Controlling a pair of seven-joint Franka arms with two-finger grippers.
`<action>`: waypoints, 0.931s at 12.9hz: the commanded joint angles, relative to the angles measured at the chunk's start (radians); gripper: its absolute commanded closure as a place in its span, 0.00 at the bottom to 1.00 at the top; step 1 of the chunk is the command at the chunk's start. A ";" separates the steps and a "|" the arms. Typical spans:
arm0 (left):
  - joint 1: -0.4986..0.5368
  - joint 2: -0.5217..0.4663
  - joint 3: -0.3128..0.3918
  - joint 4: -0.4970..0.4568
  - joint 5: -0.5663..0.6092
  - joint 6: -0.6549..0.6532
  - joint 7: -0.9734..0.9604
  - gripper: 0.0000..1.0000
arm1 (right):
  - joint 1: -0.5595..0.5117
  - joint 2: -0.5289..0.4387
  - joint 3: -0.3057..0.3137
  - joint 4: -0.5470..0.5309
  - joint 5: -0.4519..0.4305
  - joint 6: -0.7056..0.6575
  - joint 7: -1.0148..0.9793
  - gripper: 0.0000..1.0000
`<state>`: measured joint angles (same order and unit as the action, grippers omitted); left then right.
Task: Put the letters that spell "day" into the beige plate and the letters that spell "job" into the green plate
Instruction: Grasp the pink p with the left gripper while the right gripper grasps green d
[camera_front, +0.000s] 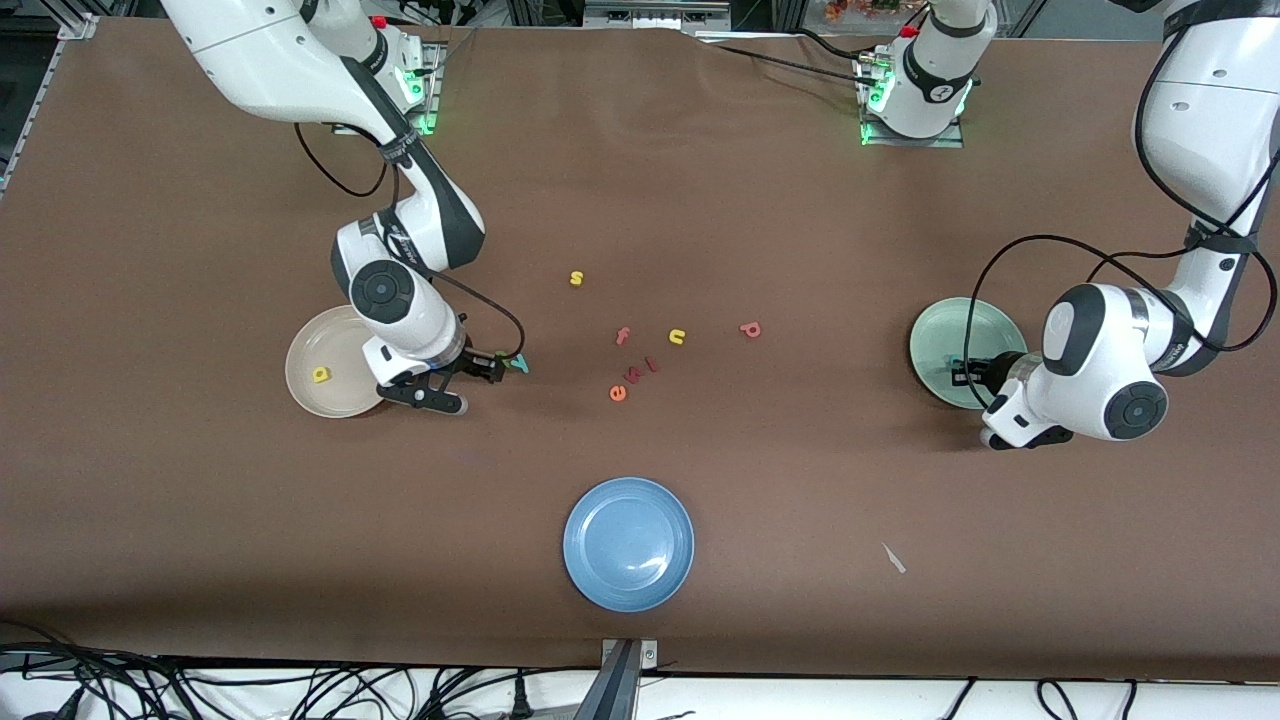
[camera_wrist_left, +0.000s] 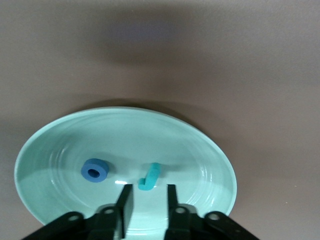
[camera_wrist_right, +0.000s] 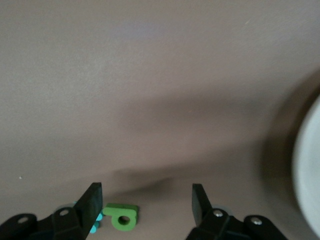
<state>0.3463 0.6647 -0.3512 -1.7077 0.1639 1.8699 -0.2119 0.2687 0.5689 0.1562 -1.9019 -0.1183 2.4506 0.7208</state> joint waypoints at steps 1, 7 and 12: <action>-0.001 -0.069 -0.017 0.016 0.025 -0.113 -0.004 0.00 | 0.024 0.029 -0.006 0.015 0.005 0.042 0.040 0.19; -0.023 -0.191 -0.242 0.023 -0.110 -0.187 -0.402 0.00 | 0.044 0.039 -0.007 -0.025 -0.003 0.091 0.077 0.21; -0.162 -0.151 -0.308 -0.084 -0.096 0.123 -0.709 0.01 | 0.046 0.048 -0.009 -0.049 -0.004 0.137 0.077 0.23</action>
<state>0.2273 0.4926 -0.6632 -1.7361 0.0689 1.8737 -0.8332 0.3038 0.6124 0.1543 -1.9368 -0.1189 2.5610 0.7817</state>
